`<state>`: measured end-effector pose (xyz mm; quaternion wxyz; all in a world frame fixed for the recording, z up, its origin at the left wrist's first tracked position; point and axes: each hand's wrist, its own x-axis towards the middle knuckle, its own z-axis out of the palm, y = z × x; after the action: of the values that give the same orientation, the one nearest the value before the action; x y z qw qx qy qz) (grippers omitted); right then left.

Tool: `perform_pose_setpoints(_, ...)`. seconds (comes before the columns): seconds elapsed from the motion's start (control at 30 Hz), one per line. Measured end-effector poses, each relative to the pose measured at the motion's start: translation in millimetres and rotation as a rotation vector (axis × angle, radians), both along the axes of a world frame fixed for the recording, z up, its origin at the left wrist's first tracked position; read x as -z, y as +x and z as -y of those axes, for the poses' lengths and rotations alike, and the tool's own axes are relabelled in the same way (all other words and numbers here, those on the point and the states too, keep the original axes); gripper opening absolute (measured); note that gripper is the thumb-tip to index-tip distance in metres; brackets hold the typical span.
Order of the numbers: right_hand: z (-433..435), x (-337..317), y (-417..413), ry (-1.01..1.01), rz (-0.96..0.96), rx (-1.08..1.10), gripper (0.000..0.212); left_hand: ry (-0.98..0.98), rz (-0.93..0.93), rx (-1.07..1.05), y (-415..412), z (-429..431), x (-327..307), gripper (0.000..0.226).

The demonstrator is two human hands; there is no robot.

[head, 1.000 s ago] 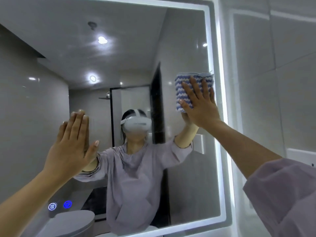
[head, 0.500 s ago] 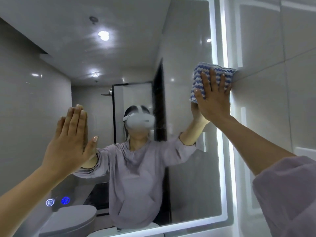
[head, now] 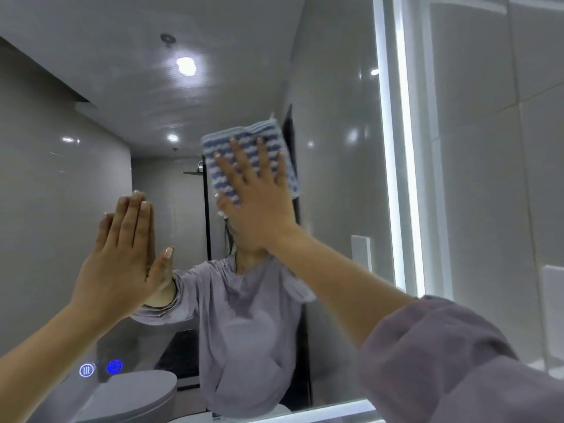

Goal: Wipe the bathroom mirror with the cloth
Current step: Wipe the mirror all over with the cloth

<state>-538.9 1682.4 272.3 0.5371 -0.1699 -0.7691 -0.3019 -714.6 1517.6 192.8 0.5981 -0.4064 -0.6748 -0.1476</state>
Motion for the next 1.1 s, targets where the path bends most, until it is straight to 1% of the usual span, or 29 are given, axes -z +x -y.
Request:
perform_pose_setpoints(0.1, 8.6, 15.5, -8.7, 0.05, 0.05, 0.023, 0.067, 0.001, -0.007, 0.003, 0.2, 1.8, -0.9, 0.078)
perform_pose_setpoints(0.27, -0.6, 13.1, 3.9, 0.073, 0.097, 0.041, 0.064, -0.017, 0.024, 0.014, -11.5, -2.6, -1.6, 0.078)
perform_pose_setpoints(0.33, -5.7, 15.4, 9.0, 0.072, 0.093, 0.047, 0.063, 0.003, 0.069, 0.026, -14.3, -4.9, -1.2, 0.078)
perform_pose_setpoints(0.4, -16.5, 18.0, 18.9, 0.071, 0.078, 0.044, 0.063, -0.015, 0.067, 0.017, -15.3, -2.6, -1.9, 0.078)
perform_pose_setpoints(0.47, -32.1, 20.5, 34.3, 0.05, 0.053, 0.04, 0.063, -0.038, 0.04, 0.008, -12.8, 0.0, -3.1, 0.077)
perform_pose_setpoints(0.57, -55.0, 25.1, 62.8, -0.006, 0.013, 0.088, 0.067, 0.022, 0.084, 0.032, -0.4, -1.1, -2.6, 0.076)
perform_pose_setpoints(0.7, -84.7, 38.3, 97.0, -0.106, -0.029, 0.104, 0.068, 0.01, 0.088, 0.023, 15.0, 2.9, 6.6, 0.076)
perform_pose_setpoints(0.87, -95.9, 58.6, 110.6, -0.202, -0.1, 0.078, 0.07, 0.056, 0.159, 0.044, 37.7, 9.6, 39.6, 0.076)
perform_pose_setpoints(0.97, -97.9, 74.6, 112.9, -0.241, -0.11, 0.047, 0.069, 0.004, 0.235, 0.065, 49.0, 18.2, 72.2, 0.078)
perform_pose_setpoints(1.1, -105.7, 110.2, 120.7, -0.281, -0.083, 0.066, 0.071, -0.104, 0.291, 0.083, 58.7, 27.1, 109.7, 0.077)
